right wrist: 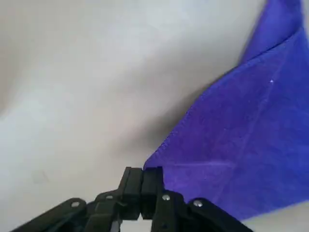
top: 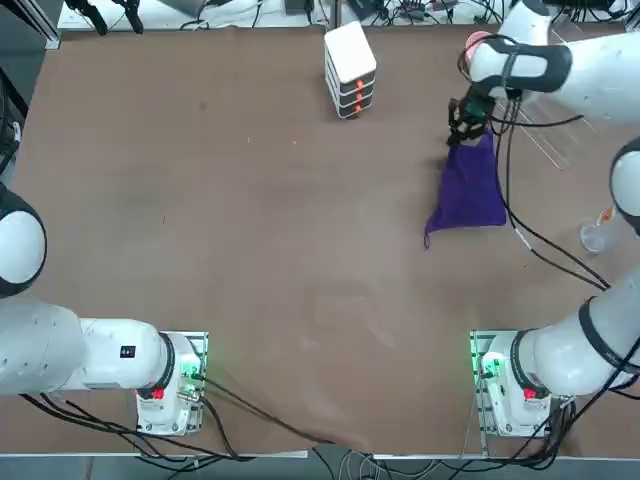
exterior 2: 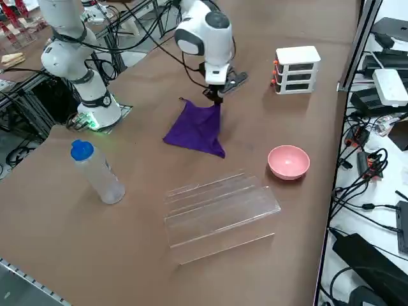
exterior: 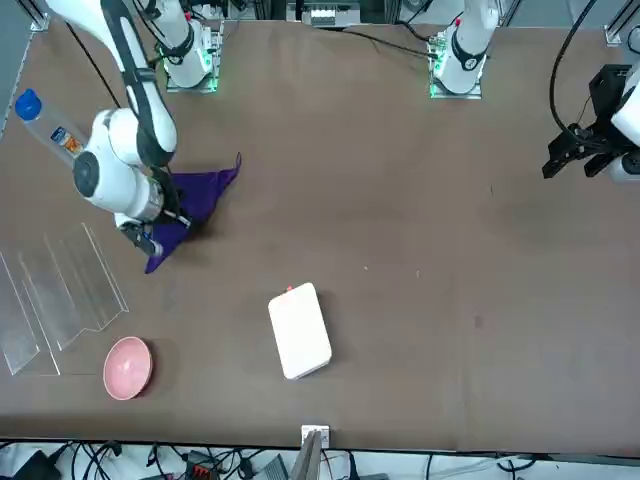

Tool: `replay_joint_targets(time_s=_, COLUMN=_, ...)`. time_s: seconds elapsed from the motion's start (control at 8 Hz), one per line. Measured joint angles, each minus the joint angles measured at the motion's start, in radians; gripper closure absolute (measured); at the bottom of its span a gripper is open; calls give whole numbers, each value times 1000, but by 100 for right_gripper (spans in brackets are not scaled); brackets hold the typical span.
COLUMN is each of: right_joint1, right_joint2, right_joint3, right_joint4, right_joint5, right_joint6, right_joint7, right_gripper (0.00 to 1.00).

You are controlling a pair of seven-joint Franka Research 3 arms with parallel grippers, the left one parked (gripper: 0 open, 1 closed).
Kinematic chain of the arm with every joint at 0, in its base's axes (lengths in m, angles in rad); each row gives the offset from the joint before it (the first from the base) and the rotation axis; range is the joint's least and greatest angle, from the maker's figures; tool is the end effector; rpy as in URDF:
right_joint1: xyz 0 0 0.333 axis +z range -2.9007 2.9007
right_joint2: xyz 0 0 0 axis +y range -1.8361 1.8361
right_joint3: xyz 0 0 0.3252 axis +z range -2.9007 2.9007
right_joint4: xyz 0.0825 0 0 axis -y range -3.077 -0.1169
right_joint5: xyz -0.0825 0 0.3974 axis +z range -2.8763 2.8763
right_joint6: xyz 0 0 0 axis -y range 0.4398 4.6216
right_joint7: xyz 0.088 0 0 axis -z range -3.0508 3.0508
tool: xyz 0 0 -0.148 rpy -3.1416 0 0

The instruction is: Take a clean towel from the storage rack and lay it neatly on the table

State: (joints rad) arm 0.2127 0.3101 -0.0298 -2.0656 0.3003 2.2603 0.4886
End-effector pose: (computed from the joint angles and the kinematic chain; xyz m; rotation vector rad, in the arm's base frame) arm 0.5721 0.1233 0.2329 -2.8724 0.7487 0.2633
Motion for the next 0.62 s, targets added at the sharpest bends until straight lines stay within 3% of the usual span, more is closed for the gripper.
replay_joint_targets(time_s=0.62, right_joint1=37, right_joint2=105, right_joint3=0, right_joint4=133, right_joint5=0, right_joint6=-4, right_joint7=23, right_gripper=99)
